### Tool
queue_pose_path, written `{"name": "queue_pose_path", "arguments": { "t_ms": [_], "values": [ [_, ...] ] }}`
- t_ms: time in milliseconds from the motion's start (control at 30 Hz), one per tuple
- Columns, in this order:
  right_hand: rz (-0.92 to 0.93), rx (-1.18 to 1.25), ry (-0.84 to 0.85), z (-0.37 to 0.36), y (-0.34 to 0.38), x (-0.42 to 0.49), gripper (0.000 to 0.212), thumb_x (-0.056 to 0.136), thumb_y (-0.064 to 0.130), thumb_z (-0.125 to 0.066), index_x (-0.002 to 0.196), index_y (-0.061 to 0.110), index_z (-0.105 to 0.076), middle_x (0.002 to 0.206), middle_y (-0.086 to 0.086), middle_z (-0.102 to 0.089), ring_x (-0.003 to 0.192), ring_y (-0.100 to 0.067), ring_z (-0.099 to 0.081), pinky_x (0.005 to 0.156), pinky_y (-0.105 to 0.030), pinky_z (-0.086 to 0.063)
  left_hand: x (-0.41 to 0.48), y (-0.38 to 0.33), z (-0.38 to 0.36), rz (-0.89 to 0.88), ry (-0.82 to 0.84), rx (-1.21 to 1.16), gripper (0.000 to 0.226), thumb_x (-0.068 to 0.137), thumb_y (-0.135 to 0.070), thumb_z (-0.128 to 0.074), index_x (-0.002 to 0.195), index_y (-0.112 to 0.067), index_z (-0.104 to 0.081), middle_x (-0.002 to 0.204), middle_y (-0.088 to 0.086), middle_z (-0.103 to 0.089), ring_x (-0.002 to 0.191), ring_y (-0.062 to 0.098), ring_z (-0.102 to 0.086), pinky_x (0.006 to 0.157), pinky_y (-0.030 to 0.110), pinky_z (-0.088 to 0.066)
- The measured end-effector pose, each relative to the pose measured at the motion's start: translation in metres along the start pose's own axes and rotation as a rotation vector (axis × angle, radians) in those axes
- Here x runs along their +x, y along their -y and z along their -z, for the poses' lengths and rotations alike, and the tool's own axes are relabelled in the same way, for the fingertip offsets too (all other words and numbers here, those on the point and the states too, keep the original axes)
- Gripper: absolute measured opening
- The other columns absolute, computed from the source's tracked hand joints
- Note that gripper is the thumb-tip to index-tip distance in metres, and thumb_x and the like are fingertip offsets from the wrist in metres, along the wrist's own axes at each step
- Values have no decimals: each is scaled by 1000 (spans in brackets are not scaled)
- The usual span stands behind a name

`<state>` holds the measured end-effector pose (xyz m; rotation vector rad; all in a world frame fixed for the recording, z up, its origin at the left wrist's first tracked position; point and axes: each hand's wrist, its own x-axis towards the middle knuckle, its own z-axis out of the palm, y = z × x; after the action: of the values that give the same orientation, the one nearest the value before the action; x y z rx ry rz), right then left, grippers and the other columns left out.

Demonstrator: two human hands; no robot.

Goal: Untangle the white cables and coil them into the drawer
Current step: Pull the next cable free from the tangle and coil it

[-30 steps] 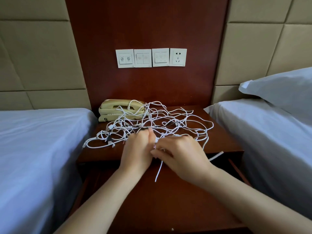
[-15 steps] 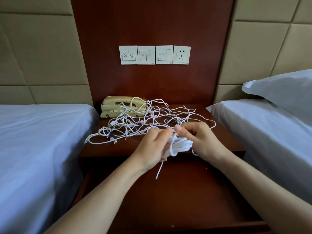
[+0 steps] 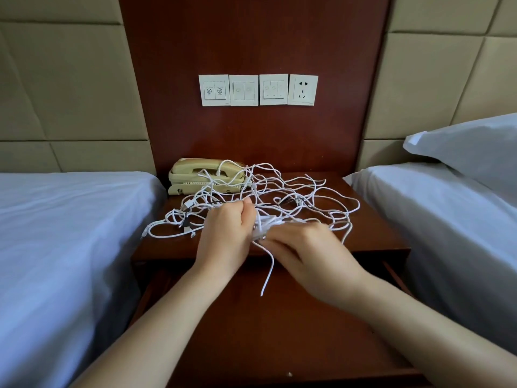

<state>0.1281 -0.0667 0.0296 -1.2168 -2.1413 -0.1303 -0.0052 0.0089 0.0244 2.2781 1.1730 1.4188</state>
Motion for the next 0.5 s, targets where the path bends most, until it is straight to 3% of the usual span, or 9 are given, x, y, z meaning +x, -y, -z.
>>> {"name": "queue_pose_path", "arguments": {
  "t_ms": [133,233,333,433,500],
  "values": [
    [-41,-68,-1,14,-16,6,24,91,33,-47,68,26,-50,61,10,-47,57,-13,-48,56,-36,-40,-3,-5,-5,-65,213,131,44,99,-27,-33,57,-18,-41,55,-1,-44,58,24,-45,59,37,-36],
    [-59,-48,49,26,-30,7,33,92,34,-52,61,23,-44,53,7,-38,52,-10,-37,52,-22,-28,-8,-12,-9,-57,344,-51,45,99,-21,-37,55,-18,-44,52,-1,-46,52,16,-44,55,32,-29],
    [-101,194,159,32,-37,6,42,93,36,-52,61,9,-51,52,3,-37,52,-5,-33,51,-17,-26,-10,-17,-10,-12,481,-221,45,98,-17,-38,53,-17,-44,41,-6,-44,41,4,-42,51,27,-34],
    [-201,468,165,28,-43,6,47,92,37,-51,67,-1,-60,57,-1,-45,55,-5,-37,51,-19,-30,-11,-24,-10,27,433,-417,46,92,-25,-35,49,-12,-42,33,-5,-40,35,5,-35,47,27,-31],
    [-226,521,92,21,-46,5,36,91,31,-54,70,4,-66,62,-7,-55,60,-9,-44,55,-25,-37,-12,-26,-12,80,347,-550,54,99,-21,-34,47,-10,-40,33,-6,-35,35,6,-32,46,24,-29]
  ]
}}
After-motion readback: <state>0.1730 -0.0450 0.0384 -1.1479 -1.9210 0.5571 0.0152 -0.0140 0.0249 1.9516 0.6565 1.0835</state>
